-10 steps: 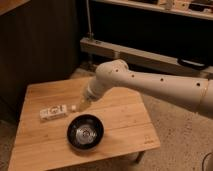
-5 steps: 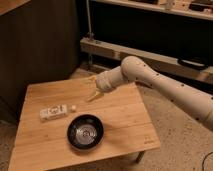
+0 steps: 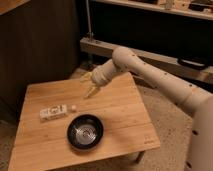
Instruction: Place the bottle in the ceramic bowl
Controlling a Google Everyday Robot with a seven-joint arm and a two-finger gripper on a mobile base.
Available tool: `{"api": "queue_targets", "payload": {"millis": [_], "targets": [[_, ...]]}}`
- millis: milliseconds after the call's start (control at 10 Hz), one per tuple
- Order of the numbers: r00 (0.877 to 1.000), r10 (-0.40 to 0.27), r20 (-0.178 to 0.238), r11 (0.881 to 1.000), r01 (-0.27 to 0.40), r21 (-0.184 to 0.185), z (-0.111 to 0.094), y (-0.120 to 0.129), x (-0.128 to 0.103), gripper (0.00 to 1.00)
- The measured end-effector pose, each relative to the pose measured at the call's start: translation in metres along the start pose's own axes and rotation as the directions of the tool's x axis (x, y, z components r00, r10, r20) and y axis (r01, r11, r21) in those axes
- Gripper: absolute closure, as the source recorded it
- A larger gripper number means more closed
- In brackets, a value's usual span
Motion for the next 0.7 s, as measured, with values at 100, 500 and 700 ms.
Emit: {"api": "queue_targets", "payload": {"millis": [100,500,700], "targets": [[1.0,0.011,-0.012,1.0,-0.011,-0.019,0.004,-0.007,0.01,0.35],[0.999,-0.009,-0.046,1.0,0.009,-0.018,0.015,0.002,0.042,0.35],[0.998,-0.018,-0.053,1.0,0.018,-0.002,0.02,0.005,0.051,0.35]]}}
